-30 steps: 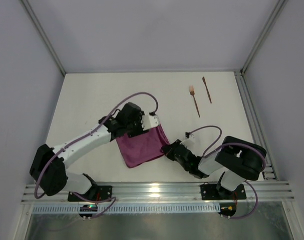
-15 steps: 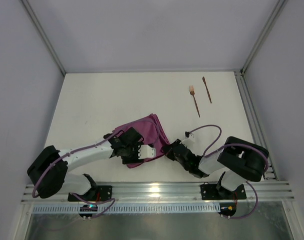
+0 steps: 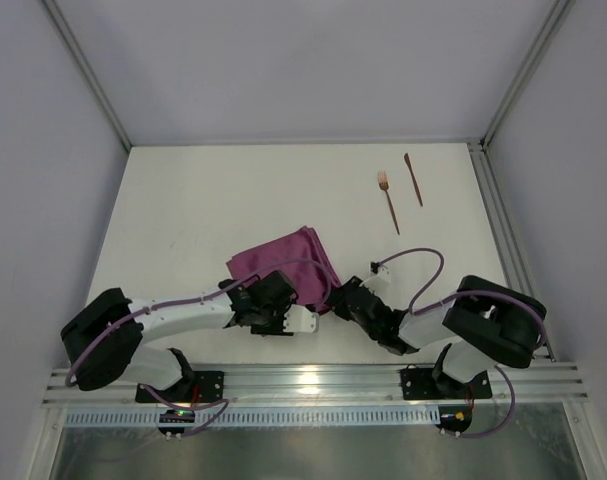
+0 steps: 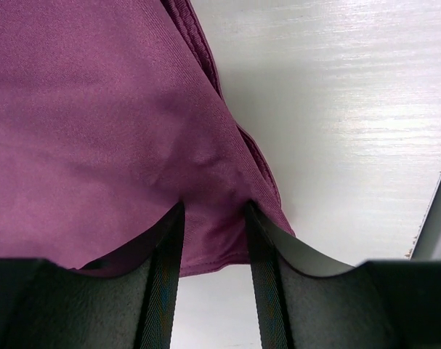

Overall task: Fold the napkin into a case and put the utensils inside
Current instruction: Turn over the upper triangle folded napkin at the center of the board.

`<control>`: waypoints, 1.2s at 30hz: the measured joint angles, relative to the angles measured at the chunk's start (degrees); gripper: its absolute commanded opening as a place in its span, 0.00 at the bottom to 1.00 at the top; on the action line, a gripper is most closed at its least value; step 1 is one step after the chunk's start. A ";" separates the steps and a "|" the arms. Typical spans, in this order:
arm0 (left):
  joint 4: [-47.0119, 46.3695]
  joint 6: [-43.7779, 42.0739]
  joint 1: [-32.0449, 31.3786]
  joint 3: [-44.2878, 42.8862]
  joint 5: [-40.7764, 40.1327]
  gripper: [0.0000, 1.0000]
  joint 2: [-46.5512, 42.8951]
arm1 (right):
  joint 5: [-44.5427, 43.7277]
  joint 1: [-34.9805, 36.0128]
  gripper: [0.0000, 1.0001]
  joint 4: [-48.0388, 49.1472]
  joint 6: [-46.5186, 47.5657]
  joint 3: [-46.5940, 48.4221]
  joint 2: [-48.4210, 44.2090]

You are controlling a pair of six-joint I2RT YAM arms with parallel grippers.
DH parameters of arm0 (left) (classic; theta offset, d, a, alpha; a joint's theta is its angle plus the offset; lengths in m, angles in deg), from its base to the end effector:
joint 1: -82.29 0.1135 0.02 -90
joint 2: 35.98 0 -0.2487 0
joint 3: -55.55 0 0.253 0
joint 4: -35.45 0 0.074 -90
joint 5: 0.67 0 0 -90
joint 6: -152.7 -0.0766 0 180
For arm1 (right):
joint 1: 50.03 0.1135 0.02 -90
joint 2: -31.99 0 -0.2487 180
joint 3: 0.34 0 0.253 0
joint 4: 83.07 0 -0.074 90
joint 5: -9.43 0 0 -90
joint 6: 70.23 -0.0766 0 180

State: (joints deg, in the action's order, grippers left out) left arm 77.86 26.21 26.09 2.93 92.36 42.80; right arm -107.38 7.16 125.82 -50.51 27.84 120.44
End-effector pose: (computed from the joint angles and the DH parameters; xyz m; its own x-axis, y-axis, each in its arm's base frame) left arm 0.1378 -0.2131 0.1058 0.0836 0.9427 -0.3230 0.9837 -0.0263 0.1777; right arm 0.1701 0.2000 0.0683 -0.6049 0.6122 -0.5092 0.0829 0.6844 0.7244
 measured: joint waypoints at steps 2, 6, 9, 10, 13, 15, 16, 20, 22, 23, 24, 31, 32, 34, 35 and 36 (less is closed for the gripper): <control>-0.96 -0.26 -0.42 0.35 -0.83 0.41 -0.09 | 0.00 -0.07 0.39 -1.44 -0.07 0.02 -1.31; -2.71 -1.31 -0.94 0.92 -1.95 0.43 -0.35 | 0.00 -0.72 0.59 -5.60 0.04 -0.33 -6.01; -3.65 -1.92 -1.11 1.20 -2.51 0.46 -0.57 | 0.04 -1.88 0.71 -10.16 0.94 -2.25 -12.44; -3.80 -2.14 -1.11 1.27 -2.58 0.47 -0.61 | 0.07 -2.29 0.73 -11.41 1.40 -2.86 -14.47; -4.00 -2.93 -1.14 1.31 -2.67 0.50 -0.87 | 0.59 -4.31 0.80 -18.21 3.52 -4.92 -22.77; -4.04 -3.06 -1.16 1.31 -2.60 0.52 -1.03 | 1.11 -6.03 0.82 -23.74 6.40 -5.31 -28.26; -4.00 -3.10 -1.14 1.31 -2.58 0.52 -1.11 | 1.42 -6.80 0.83 -25.27 7.74 -5.31 -30.21; -2.27 -3.17 -1.16 1.31 -2.38 0.55 -2.08 | 6.62 -14.53 0.83 -31.01 18.32 -3.72 -36.28; -1.09 -3.19 -1.16 1.31 -2.38 0.55 -2.91 | 9.42 -18.78 0.82 -32.89 22.97 -1.57 -35.80; -0.50 -3.19 -1.16 1.31 -2.36 0.55 -3.50 | 10.95 -20.72 0.82 -33.75 25.88 -0.17 -35.10; 0.09 -3.19 -1.16 1.31 -2.32 0.55 -4.13 | 12.76 -22.23 0.80 -34.34 28.59 1.25 -34.01; 2.78 -3.17 -1.16 1.31 -1.40 0.54 -7.67 | 28.46 -24.30 0.65 -35.28 44.39 12.98 -19.43; 3.04 -3.15 -1.16 1.33 -1.40 0.54 -7.89 | 30.03 -24.30 0.63 -35.17 45.68 13.64 -17.90; 3.39 -3.10 -1.16 1.57 -1.38 0.54 -8.63 | 33.40 -24.33 0.58 -35.10 48.46 14.67 -14.53; 3.54 -3.10 -1.16 1.88 -1.40 0.54 -9.35 | 34.69 -24.33 0.53 -35.10 49.51 14.93 -13.11; 3.76 -3.10 -1.14 2.16 -1.42 0.54 -10.12 | 35.56 -24.33 0.51 -35.10 50.21 15.04 -12.07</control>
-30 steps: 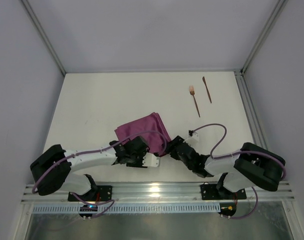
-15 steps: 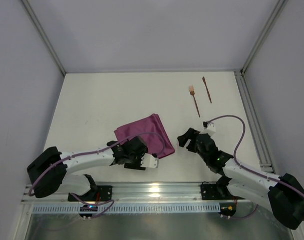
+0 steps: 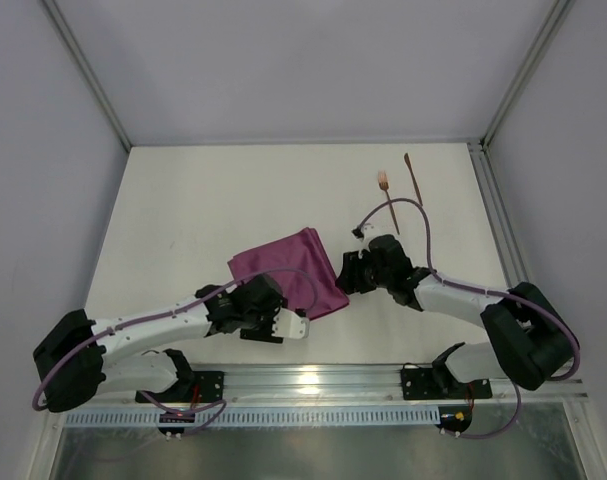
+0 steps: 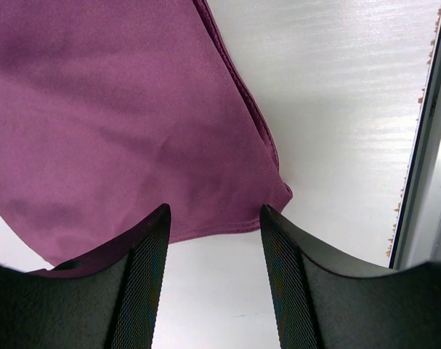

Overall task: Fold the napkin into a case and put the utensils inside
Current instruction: Pick up the lower triangle-folded napkin from the center of the board.

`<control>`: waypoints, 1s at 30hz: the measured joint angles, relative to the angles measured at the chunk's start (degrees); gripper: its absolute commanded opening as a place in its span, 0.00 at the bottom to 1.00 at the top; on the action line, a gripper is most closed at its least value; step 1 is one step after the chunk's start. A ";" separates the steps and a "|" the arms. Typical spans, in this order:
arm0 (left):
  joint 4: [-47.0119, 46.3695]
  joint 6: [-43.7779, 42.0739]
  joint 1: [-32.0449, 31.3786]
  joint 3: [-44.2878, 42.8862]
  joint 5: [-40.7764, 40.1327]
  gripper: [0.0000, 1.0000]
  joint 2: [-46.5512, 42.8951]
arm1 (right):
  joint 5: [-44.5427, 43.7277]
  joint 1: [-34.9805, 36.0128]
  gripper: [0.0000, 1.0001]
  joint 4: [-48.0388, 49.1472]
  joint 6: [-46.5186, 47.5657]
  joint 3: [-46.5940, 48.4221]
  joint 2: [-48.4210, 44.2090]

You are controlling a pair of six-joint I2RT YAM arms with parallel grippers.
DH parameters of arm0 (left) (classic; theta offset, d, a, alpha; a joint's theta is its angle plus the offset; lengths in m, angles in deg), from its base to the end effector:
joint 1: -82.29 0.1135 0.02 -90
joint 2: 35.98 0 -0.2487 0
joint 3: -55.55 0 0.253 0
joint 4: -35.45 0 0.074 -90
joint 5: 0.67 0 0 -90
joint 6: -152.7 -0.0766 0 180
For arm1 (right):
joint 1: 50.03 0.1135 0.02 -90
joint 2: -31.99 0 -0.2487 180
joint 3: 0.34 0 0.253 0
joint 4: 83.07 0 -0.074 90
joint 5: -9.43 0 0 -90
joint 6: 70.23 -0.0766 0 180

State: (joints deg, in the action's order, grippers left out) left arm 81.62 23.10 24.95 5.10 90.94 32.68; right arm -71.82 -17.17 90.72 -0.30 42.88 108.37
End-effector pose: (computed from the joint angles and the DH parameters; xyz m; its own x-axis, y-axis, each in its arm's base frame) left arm 0.1250 -0.1989 0.1303 0.1657 0.9222 -0.3493 0.9636 -0.0761 0.2561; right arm 0.2364 0.1666 0.1219 -0.7184 -0.0603 -0.6930 -0.4136 0.8380 0.3559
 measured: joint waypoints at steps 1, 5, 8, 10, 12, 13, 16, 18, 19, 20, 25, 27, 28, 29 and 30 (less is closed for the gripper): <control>0.04 0.00 0.11 0.52 -0.11 0.54 -1.27 | 1.09 0.00 0.49 0.04 0.74 0.04 1.20; 0.44 0.31 2.47 1.95 -1.03 0.54 -5.11 | 3.67 0.00 0.44 0.17 2.38 0.04 4.28; 0.37 1.11 7.63 1.97 -1.25 0.54 -5.57 | 4.74 0.00 0.33 1.27 2.71 -0.35 4.66; 0.26 1.97 11.72 1.97 -1.55 0.53 -5.57 | 4.94 0.00 0.25 1.95 2.71 -0.85 4.66; -0.09 2.97 15.19 1.99 -1.77 0.53 -5.75 | 4.96 0.02 0.19 2.32 2.38 -1.51 4.66; -0.31 3.41 16.90 1.99 -1.75 0.53 -5.92 | 5.01 0.00 0.17 2.62 2.19 -1.88 4.66; -1.20 5.07 21.33 1.99 -1.86 0.54 -6.51 | 4.96 0.00 0.11 4.66 0.83 -3.23 4.44; -2.21 6.43 23.91 1.97 -2.08 0.54 -6.64 | 4.87 -0.04 0.08 5.92 -0.33 -4.74 3.58; -2.62 6.93 24.92 1.99 -2.16 0.54 -6.64 | 4.87 -0.04 0.06 6.45 -1.31 -5.73 2.69; -2.95 7.52 25.57 1.97 -2.27 0.54 -6.62 | 4.81 -0.02 0.06 6.80 -2.23 -6.86 1.64; -4.46 9.60 27.50 1.01 -2.71 0.54 -5.42 | 1.90 2.95 0.04 6.67 -7.80 -12.46 -5.35; -5.05 10.14 27.54 0.02 -2.69 0.54 -3.87 | -0.28 5.90 0.04 5.55 -10.51 -14.38 -8.74; -5.40 10.36 27.54 -0.35 -2.67 0.54 -3.21 | -1.38 7.54 0.04 4.92 -12.13 -15.21 -10.27; -5.55 10.58 27.58 -0.90 -2.64 0.53 -2.29 | -2.34 9.11 0.04 4.17 -13.92 -15.96 -11.74; -5.70 10.73 27.61 -1.51 -2.34 0.52 -1.36 | -3.37 10.91 0.08 3.45 -15.78 -16.70 -13.27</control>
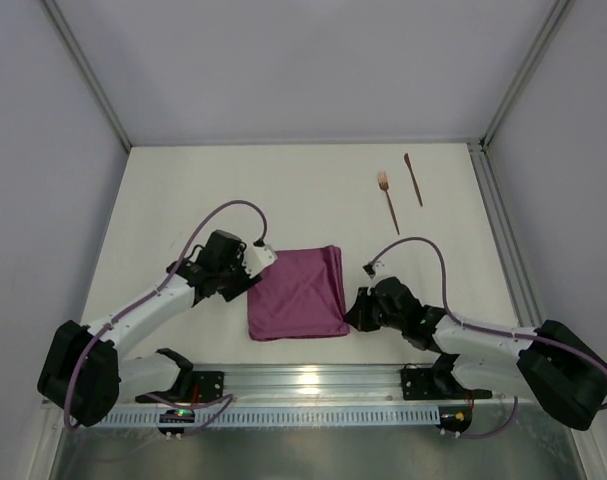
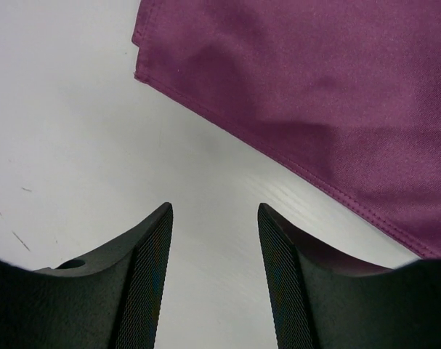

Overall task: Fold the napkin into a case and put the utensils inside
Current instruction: Pick up the lower triangle-folded napkin from the center of the board.

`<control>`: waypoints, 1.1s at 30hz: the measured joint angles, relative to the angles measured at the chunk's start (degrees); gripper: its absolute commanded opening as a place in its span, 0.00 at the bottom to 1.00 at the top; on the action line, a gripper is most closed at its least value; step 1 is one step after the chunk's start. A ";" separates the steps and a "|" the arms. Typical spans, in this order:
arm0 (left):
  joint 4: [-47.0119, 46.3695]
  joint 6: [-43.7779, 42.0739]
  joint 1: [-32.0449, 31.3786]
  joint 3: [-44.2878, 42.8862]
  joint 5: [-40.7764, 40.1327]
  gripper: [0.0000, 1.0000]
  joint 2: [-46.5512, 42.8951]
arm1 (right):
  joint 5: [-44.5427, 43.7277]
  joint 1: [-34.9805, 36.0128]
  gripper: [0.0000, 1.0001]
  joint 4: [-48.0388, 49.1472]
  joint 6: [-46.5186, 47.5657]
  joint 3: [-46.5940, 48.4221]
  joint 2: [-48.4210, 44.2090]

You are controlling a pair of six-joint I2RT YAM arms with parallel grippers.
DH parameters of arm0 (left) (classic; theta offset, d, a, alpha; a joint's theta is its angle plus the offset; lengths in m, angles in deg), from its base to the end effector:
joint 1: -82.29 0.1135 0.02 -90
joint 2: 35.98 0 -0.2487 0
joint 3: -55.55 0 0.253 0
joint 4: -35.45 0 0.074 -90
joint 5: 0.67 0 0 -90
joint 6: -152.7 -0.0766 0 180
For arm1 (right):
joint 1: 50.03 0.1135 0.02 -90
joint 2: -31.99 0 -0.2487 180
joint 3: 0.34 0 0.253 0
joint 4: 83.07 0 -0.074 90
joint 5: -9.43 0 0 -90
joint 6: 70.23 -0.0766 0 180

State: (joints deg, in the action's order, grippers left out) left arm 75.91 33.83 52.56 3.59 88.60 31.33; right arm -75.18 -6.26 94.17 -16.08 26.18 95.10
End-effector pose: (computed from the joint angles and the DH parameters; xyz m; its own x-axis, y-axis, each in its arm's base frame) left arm 0.2199 -0.1245 0.1514 -0.3926 0.7802 -0.4870 0.7756 0.5654 0.2805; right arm 0.1588 0.1621 0.0892 -0.8052 0.0361 -0.5919 -0.3326 0.7989 0.5012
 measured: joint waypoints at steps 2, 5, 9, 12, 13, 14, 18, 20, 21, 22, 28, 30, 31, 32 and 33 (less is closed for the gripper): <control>0.17 -0.09 0.15 -0.76 2.16 0.52 0.59 | -1.68 2.67 0.17 -1.97 -3.50 -1.25 -3.26; 2.03 -1.99 0.00 -1.86 8.94 0.55 -0.59 | -4.09 5.42 0.37 -8.44 -7.43 -2.32 -10.25; 5.84 -7.69 -4.37 -0.87 14.86 0.67 -8.20 | -8.11 5.62 0.61 -18.45 -7.04 -0.11 -18.25; 7.93 -13.33 -12.17 2.40 16.50 0.72 -17.51 | -10.23 5.51 0.64 -23.12 -4.26 3.89 -22.29; 8.98 -15.08 -14.86 3.93 17.27 0.72 -20.06 | -10.45 5.29 0.64 -23.39 -3.13 5.29 -23.06; 10.19 -16.81 -16.87 5.33 17.68 0.72 -22.14 | -10.58 5.01 0.65 -23.43 -1.73 6.62 -23.41; 12.46 -21.27 -20.68 9.60 17.09 0.73 -22.10 | -10.82 4.09 0.64 -23.30 3.26 10.49 -22.45; 12.46 -23.06 -22.75 11.67 15.67 0.73 -20.72 | -10.82 3.98 0.64 -22.97 5.68 11.58 -21.31; 12.46 -24.20 -23.65 12.81 15.13 0.73 -20.55 | -10.78 3.98 0.64 -22.84 6.62 11.89 -20.79; 12.46 -25.16 -24.30 13.77 14.84 0.73 -20.65 | -10.71 3.98 0.65 -22.69 7.45 12.07 -20.28; 10.34 -27.93 -25.16 16.92 13.31 0.68 -21.29 | -10.40 3.93 0.64 -21.66 9.75 12.11 -17.55; 7.56 -28.02 -25.42 17.59 12.00 0.66 -20.85 | -10.05 3.78 0.64 -21.14 10.12 12.11 -16.76; 6.10 -28.00 -25.46 17.75 11.39 0.62 -20.44 | -9.86 3.74 0.64 -20.92 10.27 12.11 -16.46; 4.42 -27.91 -25.55 17.94 10.62 0.60 -19.98 | -9.66 3.72 0.64 -20.79 10.49 12.11 -16.22; 3.41 -27.93 -25.59 18.05 10.16 0.58 -19.58 | -9.33 3.67 0.64 -20.68 10.73 12.11 -16.17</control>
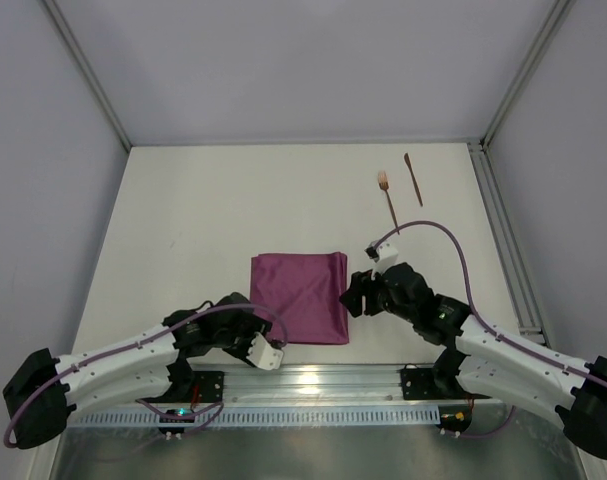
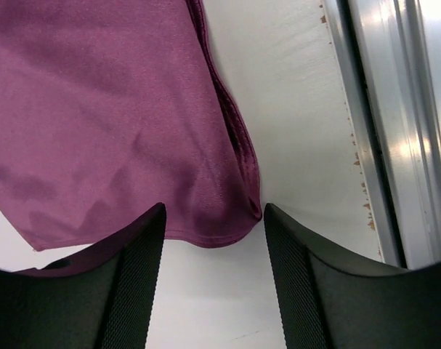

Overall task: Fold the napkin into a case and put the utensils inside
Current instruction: Pick up the lower triangle-folded napkin from the center of the board.

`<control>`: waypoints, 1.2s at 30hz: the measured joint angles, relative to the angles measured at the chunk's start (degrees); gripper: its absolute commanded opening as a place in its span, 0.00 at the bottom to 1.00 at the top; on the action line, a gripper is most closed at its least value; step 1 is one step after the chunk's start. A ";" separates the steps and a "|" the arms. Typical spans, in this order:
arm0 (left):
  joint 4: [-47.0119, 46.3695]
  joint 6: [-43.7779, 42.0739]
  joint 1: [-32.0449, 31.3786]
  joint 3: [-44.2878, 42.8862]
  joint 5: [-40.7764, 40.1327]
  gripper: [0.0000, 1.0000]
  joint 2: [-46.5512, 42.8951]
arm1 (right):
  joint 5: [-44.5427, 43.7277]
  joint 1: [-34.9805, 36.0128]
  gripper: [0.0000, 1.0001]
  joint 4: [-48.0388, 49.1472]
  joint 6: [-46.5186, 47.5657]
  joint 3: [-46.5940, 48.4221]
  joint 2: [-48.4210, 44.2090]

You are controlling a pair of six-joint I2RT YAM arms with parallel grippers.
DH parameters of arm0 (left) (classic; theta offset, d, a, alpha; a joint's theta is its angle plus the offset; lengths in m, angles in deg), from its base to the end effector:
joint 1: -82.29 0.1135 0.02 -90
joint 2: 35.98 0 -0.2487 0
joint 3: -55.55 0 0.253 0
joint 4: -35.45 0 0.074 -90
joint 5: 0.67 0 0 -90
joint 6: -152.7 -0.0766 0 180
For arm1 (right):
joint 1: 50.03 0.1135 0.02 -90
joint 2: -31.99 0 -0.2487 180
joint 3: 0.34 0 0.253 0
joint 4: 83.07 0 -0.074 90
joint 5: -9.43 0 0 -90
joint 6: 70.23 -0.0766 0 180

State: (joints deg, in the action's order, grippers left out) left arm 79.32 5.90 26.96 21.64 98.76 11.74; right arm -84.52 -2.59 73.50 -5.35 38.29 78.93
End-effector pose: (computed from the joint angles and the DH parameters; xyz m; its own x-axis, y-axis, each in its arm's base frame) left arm 0.0911 -0.1538 0.1107 0.4574 0.7898 -0.4086 0.8738 -0.3137 0.3716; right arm 0.1584 0.1647 0.1795 -0.6173 -0.0461 -0.7854 -0.4784 0.8145 0.3282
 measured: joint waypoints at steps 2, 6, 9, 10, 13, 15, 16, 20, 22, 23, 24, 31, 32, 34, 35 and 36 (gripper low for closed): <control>-2.14 0.22 -0.04 0.28 -0.92 0.51 0.74 | 0.59 -0.24 0.64 0.28 0.70 0.00 -0.04; -3.43 0.31 -0.07 1.14 -1.11 0.43 0.76 | 2.10 -0.92 0.64 0.87 2.43 0.00 -0.15; -3.50 -0.26 -0.07 1.33 -1.07 0.37 0.79 | 3.80 -1.51 0.64 1.18 3.63 0.00 -0.70; -3.45 -0.48 -0.07 1.42 -1.05 0.33 0.79 | 4.46 -1.70 0.64 1.36 4.20 0.00 -1.05; -3.48 -0.63 -0.07 1.66 -1.05 0.23 0.76 | 6.19 -2.10 0.64 2.10 5.84 0.00 -1.88; -3.50 -0.35 -0.07 1.68 -1.07 0.15 0.76 | 7.65 -2.25 0.64 2.54 7.21 0.00 -2.05; -3.61 -0.17 -0.07 1.68 -1.11 0.05 0.74 | 8.46 -2.25 0.64 2.78 8.13 0.00 -2.05; -3.91 1.44 -0.07 1.68 -1.77 0.00 0.26 | 10.69 -2.29 0.68 3.17 13.09 0.02 -2.08; -4.02 2.56 -0.07 1.66 -1.95 0.00 -0.22 | 12.00 -2.27 0.70 3.72 16.48 0.02 -2.36; -4.04 3.10 -0.07 1.66 -1.97 0.00 -0.50 | 12.66 -2.23 0.70 4.13 18.16 0.02 -2.64; -4.04 3.89 -0.07 1.66 -1.99 0.00 -0.85 | 13.53 -2.12 0.70 4.90 20.02 -0.02 -3.13; -3.28 7.48 -0.07 1.09 -2.36 0.00 -3.32 | 13.92 10.38 0.70 13.42 34.14 -4.48 -2.16; -2.95 8.09 -0.07 0.74 -2.36 0.00 -3.67 | 13.05 13.31 0.70 13.88 36.22 -4.87 -0.66; -2.47 8.87 -0.07 -0.04 -2.34 0.00 -4.44 | 11.89 17.51 0.71 14.91 40.17 -5.95 1.86; -2.34 9.11 -0.07 -0.33 -2.34 0.00 -4.72 | 11.08 18.58 0.71 15.52 41.59 -6.54 2.67; -2.21 9.51 -0.07 -0.68 -2.34 0.00 -5.11 | 10.05 19.45 0.71 16.96 42.75 -7.37 3.50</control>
State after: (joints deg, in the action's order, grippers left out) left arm 77.12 15.41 26.90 20.97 96.43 6.63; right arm -74.46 16.86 90.46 37.40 30.92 82.43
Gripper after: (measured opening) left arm 0.013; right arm 0.705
